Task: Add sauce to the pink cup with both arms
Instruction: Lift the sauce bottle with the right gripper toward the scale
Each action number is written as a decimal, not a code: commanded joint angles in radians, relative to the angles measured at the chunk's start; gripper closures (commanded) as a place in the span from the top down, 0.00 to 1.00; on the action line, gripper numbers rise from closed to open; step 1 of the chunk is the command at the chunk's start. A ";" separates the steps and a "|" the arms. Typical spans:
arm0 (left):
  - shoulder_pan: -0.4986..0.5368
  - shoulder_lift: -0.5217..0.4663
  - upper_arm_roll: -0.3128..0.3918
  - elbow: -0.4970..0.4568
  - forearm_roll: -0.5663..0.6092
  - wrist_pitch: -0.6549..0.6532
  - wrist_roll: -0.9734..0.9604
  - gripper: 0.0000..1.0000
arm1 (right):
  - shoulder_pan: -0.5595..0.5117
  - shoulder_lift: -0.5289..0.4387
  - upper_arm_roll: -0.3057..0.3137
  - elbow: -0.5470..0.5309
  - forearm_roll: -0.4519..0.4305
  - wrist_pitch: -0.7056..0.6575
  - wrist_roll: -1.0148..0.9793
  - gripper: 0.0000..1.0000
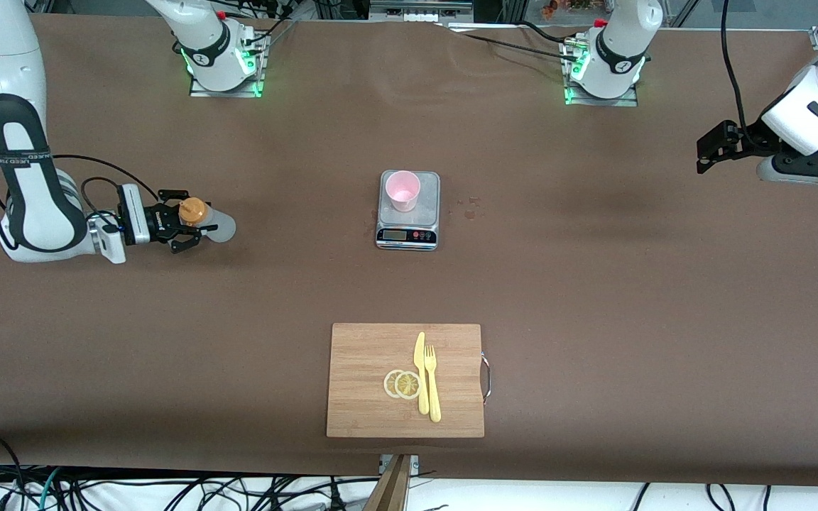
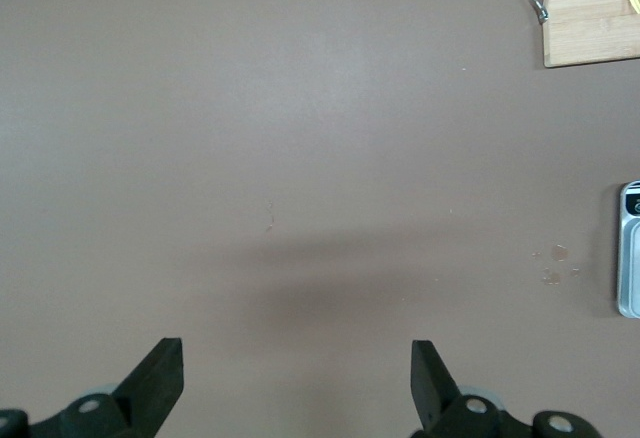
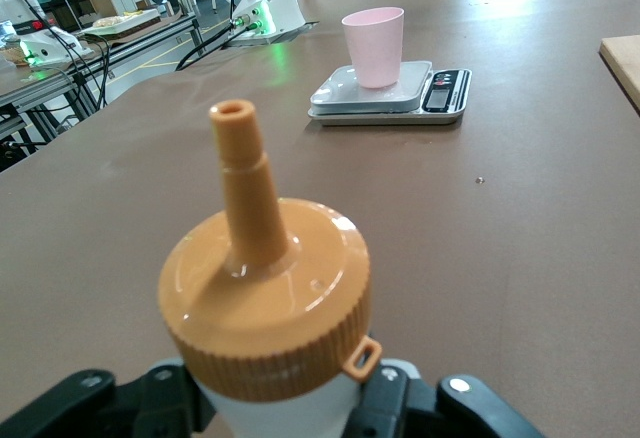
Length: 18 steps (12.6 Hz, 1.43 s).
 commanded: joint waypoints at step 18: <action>0.003 0.041 0.011 0.048 -0.007 -0.004 0.014 1.00 | 0.278 -0.202 0.035 0.054 -0.147 0.294 0.643 0.21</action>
